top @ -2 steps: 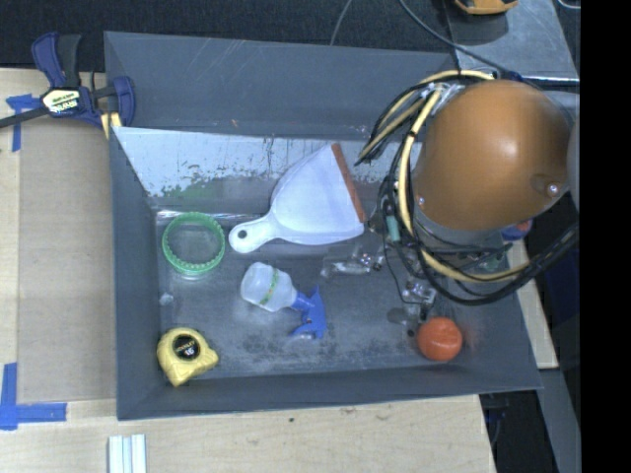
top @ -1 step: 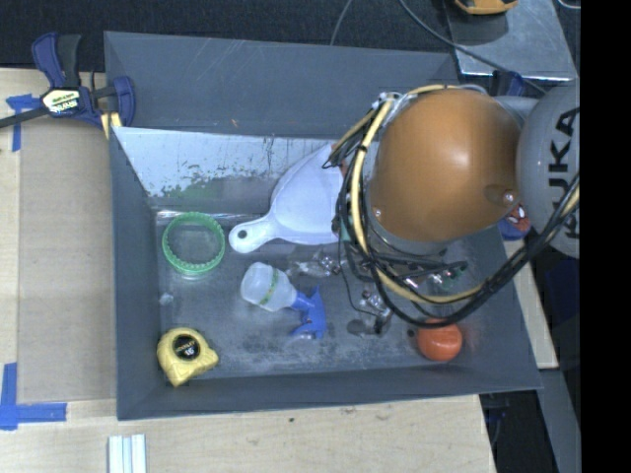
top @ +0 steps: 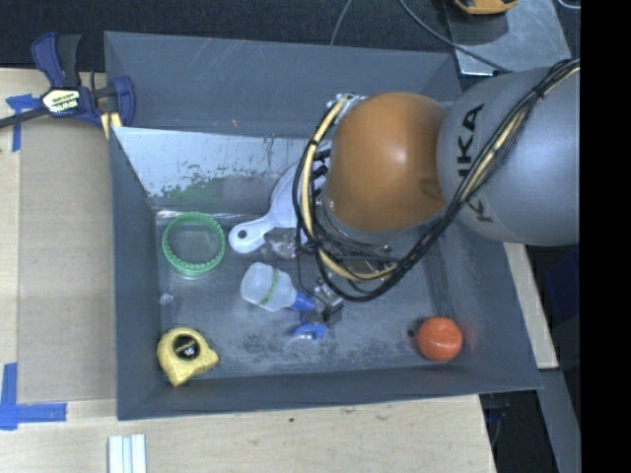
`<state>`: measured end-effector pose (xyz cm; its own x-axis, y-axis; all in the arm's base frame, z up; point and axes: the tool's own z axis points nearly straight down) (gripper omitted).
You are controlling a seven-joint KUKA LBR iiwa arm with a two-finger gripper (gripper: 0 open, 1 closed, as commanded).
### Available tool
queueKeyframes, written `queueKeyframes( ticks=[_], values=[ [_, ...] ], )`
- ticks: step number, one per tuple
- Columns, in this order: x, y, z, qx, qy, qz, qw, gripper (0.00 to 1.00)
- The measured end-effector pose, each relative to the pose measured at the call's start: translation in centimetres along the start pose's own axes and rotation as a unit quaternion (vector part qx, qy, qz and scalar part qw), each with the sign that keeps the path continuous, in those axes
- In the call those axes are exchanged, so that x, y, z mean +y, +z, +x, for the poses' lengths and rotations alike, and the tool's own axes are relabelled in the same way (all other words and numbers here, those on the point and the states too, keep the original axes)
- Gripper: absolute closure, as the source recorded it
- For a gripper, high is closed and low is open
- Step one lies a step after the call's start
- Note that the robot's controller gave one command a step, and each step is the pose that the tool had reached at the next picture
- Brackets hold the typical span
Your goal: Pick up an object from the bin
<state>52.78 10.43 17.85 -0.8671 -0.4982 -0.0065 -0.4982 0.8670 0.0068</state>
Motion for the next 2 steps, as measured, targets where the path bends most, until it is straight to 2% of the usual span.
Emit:
queueKeyframes(
  ticks=[1,2],
  values=[
    [-3.7,4.7,-1.6,0.0011,0.031,0.000,0.9995,0.00],
    [-2.0,8.3,-3.6,0.0031,-0.071,-0.001,0.9975,0.00]
  ],
)
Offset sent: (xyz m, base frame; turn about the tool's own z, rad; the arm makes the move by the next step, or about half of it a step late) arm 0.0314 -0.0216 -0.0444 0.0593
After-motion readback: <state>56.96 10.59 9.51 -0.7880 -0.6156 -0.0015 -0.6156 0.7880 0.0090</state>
